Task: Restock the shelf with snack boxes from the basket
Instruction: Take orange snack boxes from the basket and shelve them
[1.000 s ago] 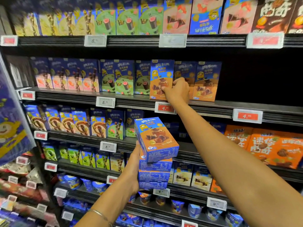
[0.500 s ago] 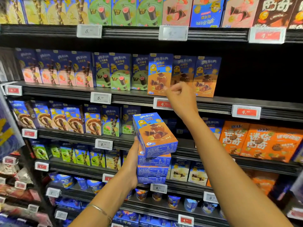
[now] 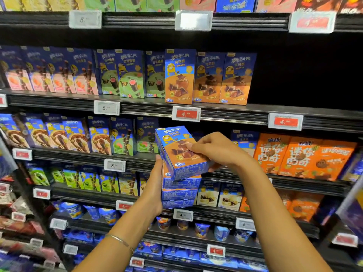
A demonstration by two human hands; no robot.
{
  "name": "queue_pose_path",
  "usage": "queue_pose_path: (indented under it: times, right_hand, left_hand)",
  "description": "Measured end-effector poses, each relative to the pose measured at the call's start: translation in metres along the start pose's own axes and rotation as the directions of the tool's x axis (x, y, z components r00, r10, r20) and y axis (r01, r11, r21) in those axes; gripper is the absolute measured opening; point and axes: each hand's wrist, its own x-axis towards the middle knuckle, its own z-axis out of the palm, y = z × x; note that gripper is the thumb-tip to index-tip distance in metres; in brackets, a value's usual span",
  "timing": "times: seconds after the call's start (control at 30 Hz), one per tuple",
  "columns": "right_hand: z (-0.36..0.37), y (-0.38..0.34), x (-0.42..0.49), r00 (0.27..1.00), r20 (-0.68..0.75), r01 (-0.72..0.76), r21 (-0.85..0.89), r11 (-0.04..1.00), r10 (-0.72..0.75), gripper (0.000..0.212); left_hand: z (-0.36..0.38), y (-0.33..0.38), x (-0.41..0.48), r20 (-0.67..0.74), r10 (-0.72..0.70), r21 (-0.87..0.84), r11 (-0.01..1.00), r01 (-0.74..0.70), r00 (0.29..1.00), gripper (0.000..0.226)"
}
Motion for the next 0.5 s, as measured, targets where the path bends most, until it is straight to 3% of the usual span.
queue_pose_path:
  times: [0.2,0.4,0.5]
  right_hand:
    - [-0.013,0.004,-0.005,0.999,0.032,-0.004,-0.013,1.000,0.005,0.033]
    - [-0.030,-0.002,-0.008,0.997,-0.022,0.076,0.204,0.976,-0.073,0.021]
    - [-0.043,-0.010,-0.007,0.981,-0.133,0.176,0.333,0.926,-0.138,0.018]
  left_hand:
    - [0.005,-0.007,0.004,-0.007,-0.027,-0.004,1.000,0.027,1.000,0.081]
    - [0.008,-0.013,0.014,-0.022,-0.038,-0.053,0.998,0.037,0.999,0.077]
    - [0.010,-0.014,0.017,-0.007,-0.058,-0.070,0.996,0.058,0.998,0.074]
